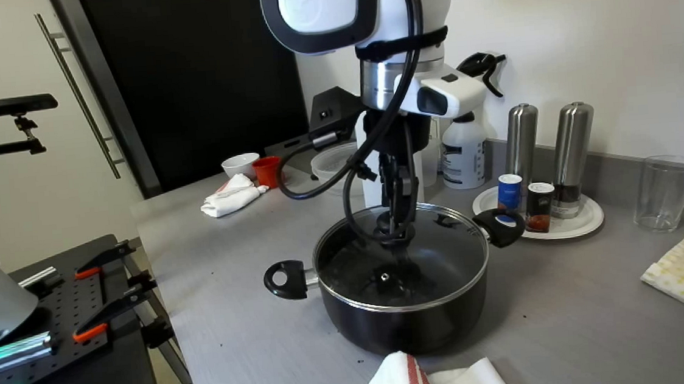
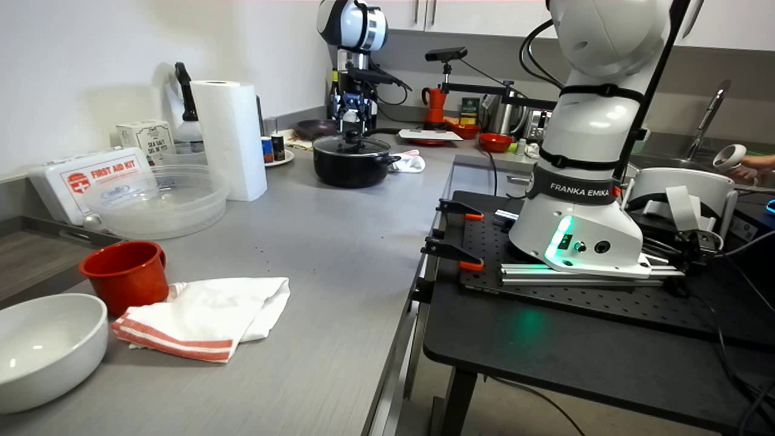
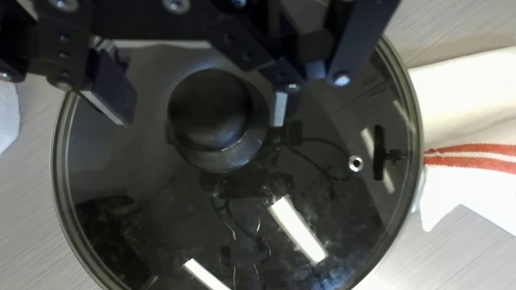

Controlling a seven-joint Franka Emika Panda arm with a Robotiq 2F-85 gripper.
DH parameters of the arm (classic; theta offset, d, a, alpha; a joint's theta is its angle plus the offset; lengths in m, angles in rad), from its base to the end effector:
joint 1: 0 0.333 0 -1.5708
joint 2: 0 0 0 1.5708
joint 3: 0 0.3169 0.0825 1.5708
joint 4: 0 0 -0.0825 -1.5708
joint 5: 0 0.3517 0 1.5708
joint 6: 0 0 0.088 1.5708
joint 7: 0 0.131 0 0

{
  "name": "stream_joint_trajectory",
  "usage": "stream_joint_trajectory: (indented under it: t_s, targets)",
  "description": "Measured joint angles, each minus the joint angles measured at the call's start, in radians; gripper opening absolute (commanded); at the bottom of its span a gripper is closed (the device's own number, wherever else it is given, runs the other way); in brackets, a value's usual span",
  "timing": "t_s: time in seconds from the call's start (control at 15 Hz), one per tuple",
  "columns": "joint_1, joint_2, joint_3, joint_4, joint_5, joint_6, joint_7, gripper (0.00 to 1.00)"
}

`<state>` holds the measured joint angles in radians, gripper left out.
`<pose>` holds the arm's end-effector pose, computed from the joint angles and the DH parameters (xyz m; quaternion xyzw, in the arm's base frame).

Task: Remove the lid from the black pot.

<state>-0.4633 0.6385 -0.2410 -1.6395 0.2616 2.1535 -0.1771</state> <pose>0.5157 -0.3953 0.2409 -0.9469 0.3160 0.0311 0.0509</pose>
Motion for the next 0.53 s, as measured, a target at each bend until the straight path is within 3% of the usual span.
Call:
stream_joint_trajectory:
  t_s: [0.2, 0.53]
  targets:
    - [-0.003, 0.000, 0.000, 0.004, 0.000, 0.000, 0.000, 0.28]
    - [-0.007, 0.000, 0.000, 0.006, -0.002, 0.002, 0.000, 0.25]
